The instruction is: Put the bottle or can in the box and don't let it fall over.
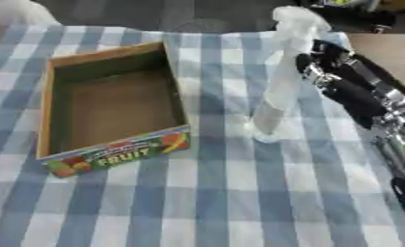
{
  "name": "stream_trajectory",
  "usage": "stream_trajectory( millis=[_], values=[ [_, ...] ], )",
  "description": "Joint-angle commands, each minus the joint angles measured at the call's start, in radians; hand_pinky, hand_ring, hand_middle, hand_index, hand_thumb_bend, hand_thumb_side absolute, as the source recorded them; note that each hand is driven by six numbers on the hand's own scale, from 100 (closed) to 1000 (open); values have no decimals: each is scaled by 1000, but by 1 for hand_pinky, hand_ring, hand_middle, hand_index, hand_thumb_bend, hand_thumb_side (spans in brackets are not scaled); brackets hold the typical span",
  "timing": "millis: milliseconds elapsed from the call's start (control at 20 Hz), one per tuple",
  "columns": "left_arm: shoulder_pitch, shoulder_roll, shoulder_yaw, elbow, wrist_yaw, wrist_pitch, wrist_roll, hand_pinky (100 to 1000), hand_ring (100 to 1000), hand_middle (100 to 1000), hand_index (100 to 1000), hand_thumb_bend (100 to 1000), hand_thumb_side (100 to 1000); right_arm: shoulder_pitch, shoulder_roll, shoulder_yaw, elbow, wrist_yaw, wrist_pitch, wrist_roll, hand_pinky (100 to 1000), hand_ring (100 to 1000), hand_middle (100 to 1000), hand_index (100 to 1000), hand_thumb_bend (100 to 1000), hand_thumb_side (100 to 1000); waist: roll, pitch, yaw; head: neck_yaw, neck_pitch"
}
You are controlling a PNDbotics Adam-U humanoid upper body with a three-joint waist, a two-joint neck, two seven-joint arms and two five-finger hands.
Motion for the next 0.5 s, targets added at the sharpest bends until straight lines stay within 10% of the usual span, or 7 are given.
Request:
stream_trajectory(
  millis=[50,500],
  values=[
    [-9,12,0,-15,4,-2,-4,977,480,559,765,715,432,-19,-24,-5,1,10,2,-4,875,1000,1000,900,100,561,1,-14,2,-3,-12],
    [-11,11,0,-15,5,-2,-6,977,480,559,765,713,432,-36,-21,0,11,9,7,-8,874,1000,1000,887,100,562,-3,-8,9,-5,-16]
  ],
)
